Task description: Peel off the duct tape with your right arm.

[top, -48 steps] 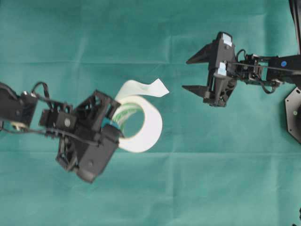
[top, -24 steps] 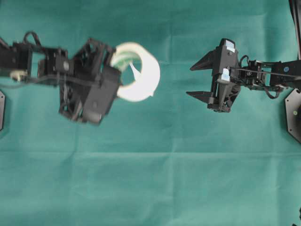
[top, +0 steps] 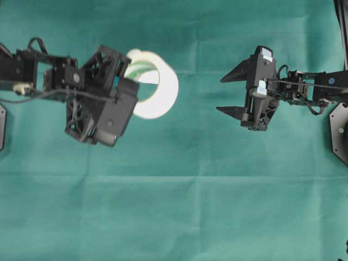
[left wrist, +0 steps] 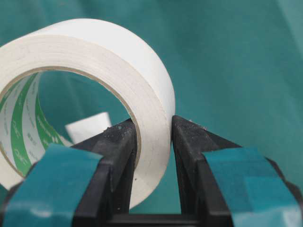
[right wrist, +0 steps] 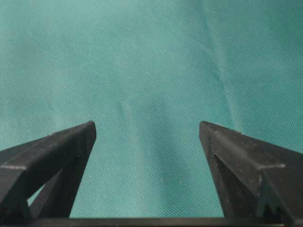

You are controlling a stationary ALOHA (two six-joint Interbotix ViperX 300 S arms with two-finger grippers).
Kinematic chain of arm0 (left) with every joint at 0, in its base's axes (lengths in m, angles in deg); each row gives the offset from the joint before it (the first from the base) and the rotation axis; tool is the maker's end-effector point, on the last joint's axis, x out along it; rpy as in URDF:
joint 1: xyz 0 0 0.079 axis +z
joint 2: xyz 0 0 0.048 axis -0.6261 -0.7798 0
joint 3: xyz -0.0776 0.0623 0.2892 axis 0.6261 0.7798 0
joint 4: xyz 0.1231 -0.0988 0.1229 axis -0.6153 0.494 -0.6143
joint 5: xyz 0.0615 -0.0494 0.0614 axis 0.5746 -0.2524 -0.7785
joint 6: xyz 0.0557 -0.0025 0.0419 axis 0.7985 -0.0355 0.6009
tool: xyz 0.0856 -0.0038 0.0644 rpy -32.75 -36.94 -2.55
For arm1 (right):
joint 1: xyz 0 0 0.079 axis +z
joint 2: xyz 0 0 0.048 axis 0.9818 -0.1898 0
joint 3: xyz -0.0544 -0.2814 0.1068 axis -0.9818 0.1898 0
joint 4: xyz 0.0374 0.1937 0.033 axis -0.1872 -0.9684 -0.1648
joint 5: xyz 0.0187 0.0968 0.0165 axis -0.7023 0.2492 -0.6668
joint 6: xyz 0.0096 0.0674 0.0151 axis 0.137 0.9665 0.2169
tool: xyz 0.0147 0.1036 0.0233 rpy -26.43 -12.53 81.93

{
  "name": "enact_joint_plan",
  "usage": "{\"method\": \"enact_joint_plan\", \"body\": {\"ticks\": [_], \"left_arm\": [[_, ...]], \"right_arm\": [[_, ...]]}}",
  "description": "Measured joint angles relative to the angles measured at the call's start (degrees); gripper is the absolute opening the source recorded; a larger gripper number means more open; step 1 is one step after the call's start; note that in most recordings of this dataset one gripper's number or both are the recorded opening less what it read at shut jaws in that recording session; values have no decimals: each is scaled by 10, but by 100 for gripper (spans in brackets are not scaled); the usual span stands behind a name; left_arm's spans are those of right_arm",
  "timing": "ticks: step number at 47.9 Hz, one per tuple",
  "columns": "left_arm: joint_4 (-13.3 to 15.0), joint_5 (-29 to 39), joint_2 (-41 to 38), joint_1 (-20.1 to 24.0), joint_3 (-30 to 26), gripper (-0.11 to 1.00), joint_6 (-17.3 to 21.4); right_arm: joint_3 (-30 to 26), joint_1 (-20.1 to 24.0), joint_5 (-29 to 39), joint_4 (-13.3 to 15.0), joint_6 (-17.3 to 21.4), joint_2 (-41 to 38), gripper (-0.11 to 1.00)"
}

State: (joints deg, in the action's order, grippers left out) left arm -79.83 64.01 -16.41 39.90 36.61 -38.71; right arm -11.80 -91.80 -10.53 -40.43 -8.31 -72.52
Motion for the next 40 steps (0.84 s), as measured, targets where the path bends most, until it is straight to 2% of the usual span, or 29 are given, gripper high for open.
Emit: {"method": "enact_joint_plan", "body": {"ticks": [6,21,40], "left_arm": [[2,0,-1,-20,15,21,-19],[2,6,-1,-39,71,21,-120],[2,-6,-43,-94,82,21,-153]], "right_arm": [[0,0,-1,0,0,0,69],[0,2,-5,-1,0,0,69],[1,2,-11,-1,0,0,69]]}}
